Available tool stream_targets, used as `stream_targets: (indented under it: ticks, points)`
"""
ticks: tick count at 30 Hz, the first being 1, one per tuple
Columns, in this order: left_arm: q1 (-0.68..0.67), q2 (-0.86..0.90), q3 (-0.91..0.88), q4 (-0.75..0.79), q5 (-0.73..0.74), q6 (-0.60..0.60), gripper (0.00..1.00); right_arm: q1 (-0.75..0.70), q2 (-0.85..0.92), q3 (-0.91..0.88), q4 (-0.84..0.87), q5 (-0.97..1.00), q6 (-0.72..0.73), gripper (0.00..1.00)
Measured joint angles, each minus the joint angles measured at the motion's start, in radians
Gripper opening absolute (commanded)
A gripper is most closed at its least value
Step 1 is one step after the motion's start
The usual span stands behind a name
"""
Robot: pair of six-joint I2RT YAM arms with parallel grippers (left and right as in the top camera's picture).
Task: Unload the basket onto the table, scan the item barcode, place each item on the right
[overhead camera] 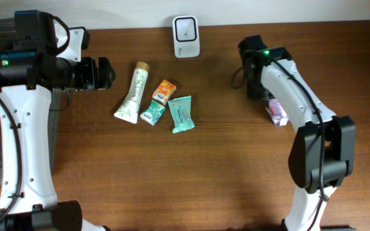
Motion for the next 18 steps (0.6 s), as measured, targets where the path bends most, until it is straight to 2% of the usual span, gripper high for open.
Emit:
stream_targets:
  ticks: [3, 5, 8, 11, 14, 18]
  points:
    - [0.000, 0.000, 0.000, 0.000, 0.000, 0.000, 0.99, 0.068, 0.000, 0.007, 0.028, -0.194, -0.002, 0.66]
    - [0.000, 0.000, 0.000, 0.000, 0.000, 0.000, 0.99, 0.109, 0.000, 0.073, 0.018, -0.315, -0.002, 0.82]
    - [0.000, 0.000, 0.000, 0.000, 0.000, 0.000, 0.99, 0.123, -0.001, 0.205, -0.006, -0.373, -0.017, 0.98]
    - [0.000, 0.000, 0.000, 0.000, 0.000, 0.000, 0.99, 0.069, -0.006, 0.264, -0.012, -0.394, -0.043, 1.00]
    - [0.000, 0.000, 0.000, 0.000, 0.000, 0.000, 0.99, -0.071, -0.005, 0.264, -0.076, -0.433, -0.095, 0.99]
    - [0.000, 0.000, 0.000, 0.000, 0.000, 0.000, 0.99, -0.288, -0.007, 0.240, -0.153, -0.607, -0.313, 0.98]
